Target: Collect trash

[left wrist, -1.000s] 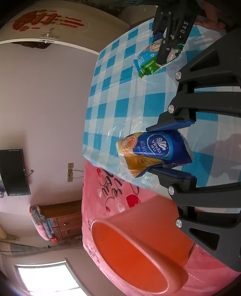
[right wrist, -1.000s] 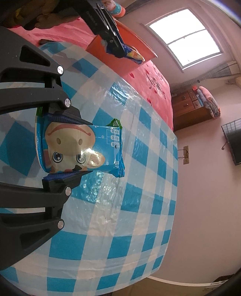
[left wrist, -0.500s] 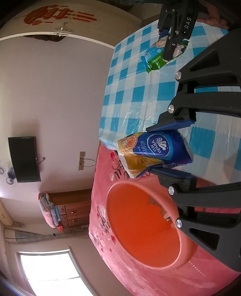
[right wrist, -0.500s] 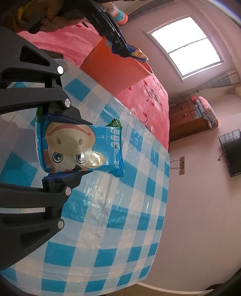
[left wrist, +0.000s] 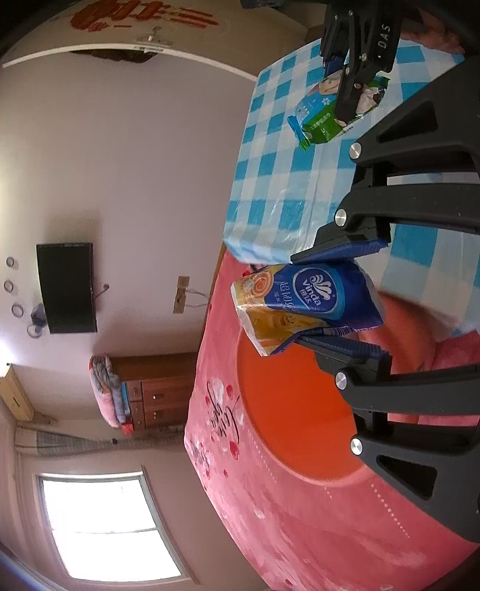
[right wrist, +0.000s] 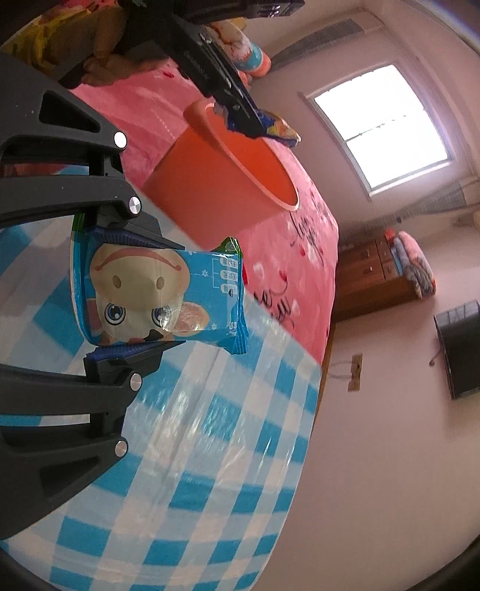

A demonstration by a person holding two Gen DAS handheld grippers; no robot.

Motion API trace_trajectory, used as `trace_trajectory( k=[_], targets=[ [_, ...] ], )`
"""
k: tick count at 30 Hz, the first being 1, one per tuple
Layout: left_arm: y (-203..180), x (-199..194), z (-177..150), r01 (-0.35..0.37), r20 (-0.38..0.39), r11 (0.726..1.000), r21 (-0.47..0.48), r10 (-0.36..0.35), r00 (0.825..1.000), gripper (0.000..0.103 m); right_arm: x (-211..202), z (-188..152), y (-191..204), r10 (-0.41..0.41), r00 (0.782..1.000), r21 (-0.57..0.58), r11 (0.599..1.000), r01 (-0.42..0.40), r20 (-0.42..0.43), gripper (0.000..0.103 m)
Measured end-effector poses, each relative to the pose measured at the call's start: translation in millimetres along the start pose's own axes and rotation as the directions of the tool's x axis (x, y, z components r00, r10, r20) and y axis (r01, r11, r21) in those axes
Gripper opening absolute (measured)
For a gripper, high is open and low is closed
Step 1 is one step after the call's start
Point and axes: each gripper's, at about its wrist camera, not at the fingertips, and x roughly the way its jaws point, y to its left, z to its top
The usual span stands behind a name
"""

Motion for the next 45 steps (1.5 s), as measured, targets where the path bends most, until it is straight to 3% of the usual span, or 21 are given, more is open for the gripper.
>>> trace_trajectory(
  k=[15, 27, 29, 31, 32, 34, 38, 39, 45],
  targets=[
    [69.4, 18.0, 5.4, -0.122, -0.017, 0.988, -0.097, 0.121, 0.992, 0.038, 38.9, 58.7, 82.8, 0.163, 0.986, -0.113, 0.98, -0.165, -0.029, 0.043],
    [94.8, 38.7, 1.5, -0.145, -0.056, 0.98, -0.135, 0.139, 0.989, 0.039, 73.3, 90.5, 132.5, 0.231, 0.972, -0.17, 0.957, -0.235, -0.042, 0.045],
    [95.4, 46.0, -0.7, -0.143, -0.072, 0.979, -0.148, 0.134, 0.988, 0.045, 81.2, 93.7, 138.5, 0.235, 0.971, -0.183, 0.954, -0.239, -0.042, 0.049],
    [100.3, 52.3, -3.7, -0.149, -0.085, 0.976, -0.161, 0.137, 0.987, 0.056, 86.0, 95.2, 137.3, 0.24, 0.97, -0.169, 0.955, -0.243, -0.041, 0.078],
    [102.2, 55.7, -6.7, -0.15, -0.097, 0.974, -0.169, 0.135, 0.986, 0.058, 86.7, 95.3, 134.5, 0.231, 0.972, -0.153, 0.96, -0.233, -0.033, 0.082],
    [104.1, 58.6, -11.1, -0.162, -0.11, 0.97, -0.181, 0.144, 0.983, 0.08, 84.4, 94.4, 125.3, 0.235, 0.972, -0.123, 0.964, -0.235, -0.013, 0.087],
    [102.2, 56.5, -15.8, -0.175, -0.1, 0.972, -0.158, 0.161, 0.982, 0.088, 71.7, 86.4, 100.7, 0.192, 0.981, -0.07, 0.979, -0.189, 0.028, 0.091],
    [102.2, 56.2, -15.4, -0.185, -0.098, 0.971, -0.154, 0.171, 0.98, 0.095, 69.3, 84.7, 96.9, 0.183, 0.983, -0.063, 0.982, -0.18, 0.036, 0.092],
    [92.2, 50.1, -15.9, -0.202, -0.091, 0.969, -0.142, 0.19, 0.978, 0.097, 49.6, 65.2, 75.4, 0.073, 0.993, -0.052, 0.996, -0.069, 0.088, 0.093]
  ],
)
